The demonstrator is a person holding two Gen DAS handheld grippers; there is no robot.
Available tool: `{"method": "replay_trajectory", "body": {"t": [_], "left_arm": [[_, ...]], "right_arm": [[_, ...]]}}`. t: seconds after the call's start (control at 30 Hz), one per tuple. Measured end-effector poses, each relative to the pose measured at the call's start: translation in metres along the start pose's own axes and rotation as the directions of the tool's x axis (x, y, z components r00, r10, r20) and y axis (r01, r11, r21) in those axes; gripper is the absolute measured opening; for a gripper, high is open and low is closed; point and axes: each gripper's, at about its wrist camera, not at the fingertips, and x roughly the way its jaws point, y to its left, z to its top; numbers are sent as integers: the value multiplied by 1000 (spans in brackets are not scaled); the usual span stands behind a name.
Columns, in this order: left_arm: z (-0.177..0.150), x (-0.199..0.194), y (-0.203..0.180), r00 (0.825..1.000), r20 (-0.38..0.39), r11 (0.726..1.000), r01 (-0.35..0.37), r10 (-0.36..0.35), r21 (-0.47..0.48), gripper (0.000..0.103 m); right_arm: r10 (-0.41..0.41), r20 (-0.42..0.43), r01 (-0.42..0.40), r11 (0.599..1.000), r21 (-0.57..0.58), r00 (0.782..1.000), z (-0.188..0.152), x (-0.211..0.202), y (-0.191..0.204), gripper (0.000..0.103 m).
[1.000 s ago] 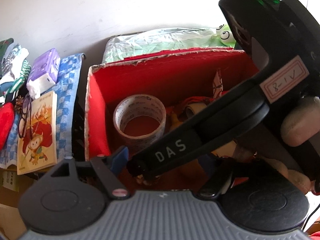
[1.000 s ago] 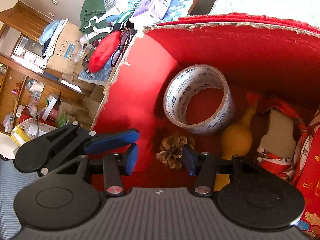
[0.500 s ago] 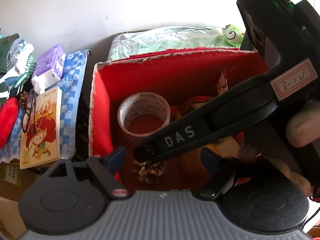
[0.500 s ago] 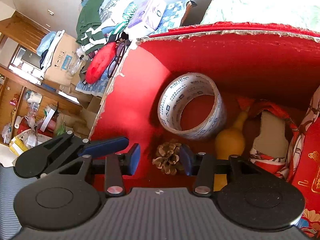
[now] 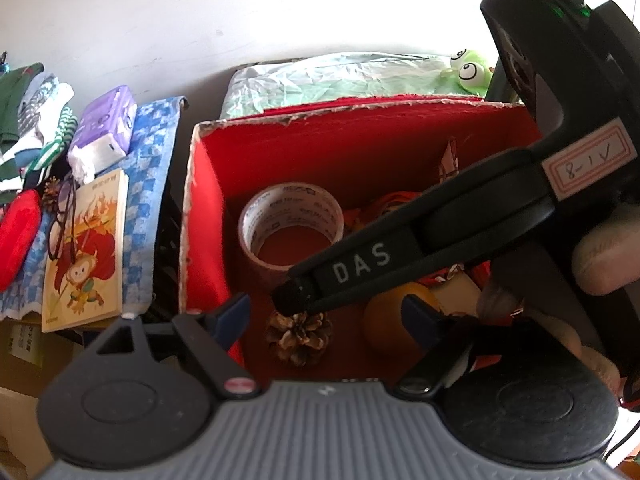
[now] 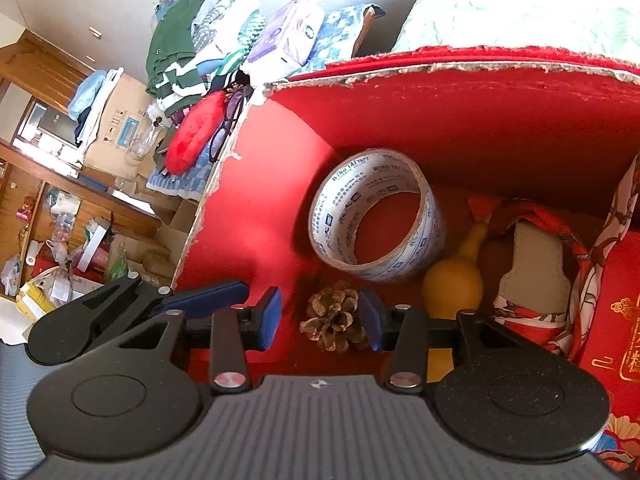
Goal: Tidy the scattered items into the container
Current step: 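Raise the open right gripper up out of the box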
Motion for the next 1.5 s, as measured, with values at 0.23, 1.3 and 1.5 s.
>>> {"method": "replay_trajectory", "body": {"t": [0.23,1.3,1.5], "left_arm": [[-1,0,0,1000,3,1000,-3,3,3,85],[-4,2,-3,998,1,997,61,-61,51,98],[-4,3,-3,998,4,996,66,-67,53,98]], "right_arm": [[-12,17,12,1000,-2,1000,-1,-2,0,47],[-188,141,184,982,35,972,-18,-22,-2,48],[-240,227,226,970,86,944,-28,-38,-3,48]]}}
